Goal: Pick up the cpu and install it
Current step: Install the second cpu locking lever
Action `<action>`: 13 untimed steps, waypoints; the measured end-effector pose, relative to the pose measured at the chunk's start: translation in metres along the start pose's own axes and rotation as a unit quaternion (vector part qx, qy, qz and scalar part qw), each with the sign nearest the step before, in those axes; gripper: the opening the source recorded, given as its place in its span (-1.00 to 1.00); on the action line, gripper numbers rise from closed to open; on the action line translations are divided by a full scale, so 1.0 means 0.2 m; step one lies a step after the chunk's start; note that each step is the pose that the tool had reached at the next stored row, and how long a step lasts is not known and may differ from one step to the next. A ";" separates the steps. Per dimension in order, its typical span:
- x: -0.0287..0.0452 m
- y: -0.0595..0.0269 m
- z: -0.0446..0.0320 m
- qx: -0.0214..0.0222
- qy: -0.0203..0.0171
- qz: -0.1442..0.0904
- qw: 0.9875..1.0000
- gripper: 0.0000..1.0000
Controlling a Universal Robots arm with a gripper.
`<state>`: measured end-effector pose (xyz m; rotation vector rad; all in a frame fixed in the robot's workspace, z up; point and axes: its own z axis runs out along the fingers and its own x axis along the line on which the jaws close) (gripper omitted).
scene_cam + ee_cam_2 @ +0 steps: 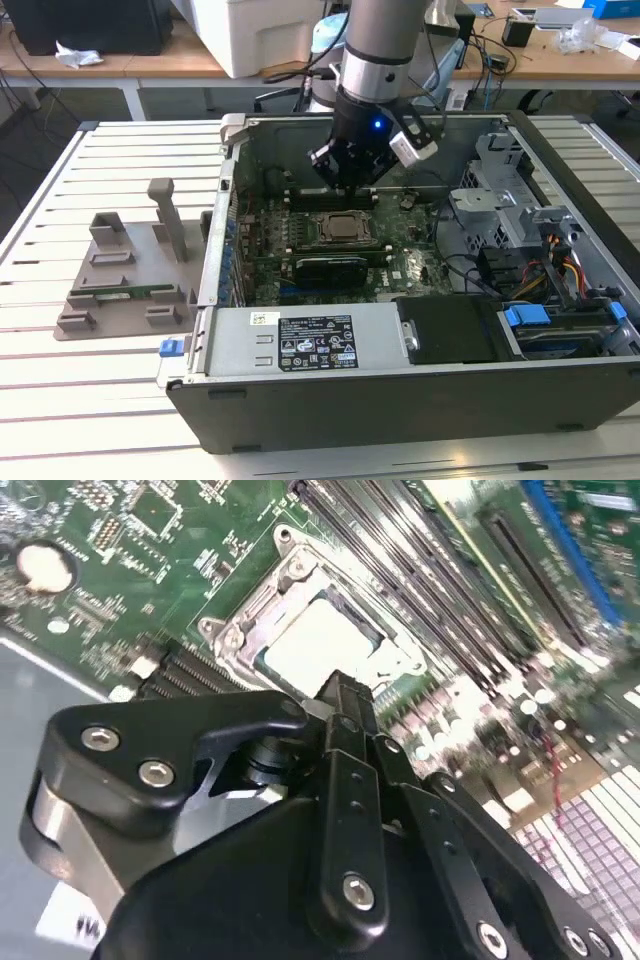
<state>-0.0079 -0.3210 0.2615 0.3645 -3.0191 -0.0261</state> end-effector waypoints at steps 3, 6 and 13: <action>0.005 0.002 -0.055 0.000 0.000 0.000 1.000 -0.79; 0.005 0.001 -0.056 0.000 0.000 0.000 1.000 -0.79; 0.005 0.001 -0.056 0.000 0.000 0.000 1.000 -0.79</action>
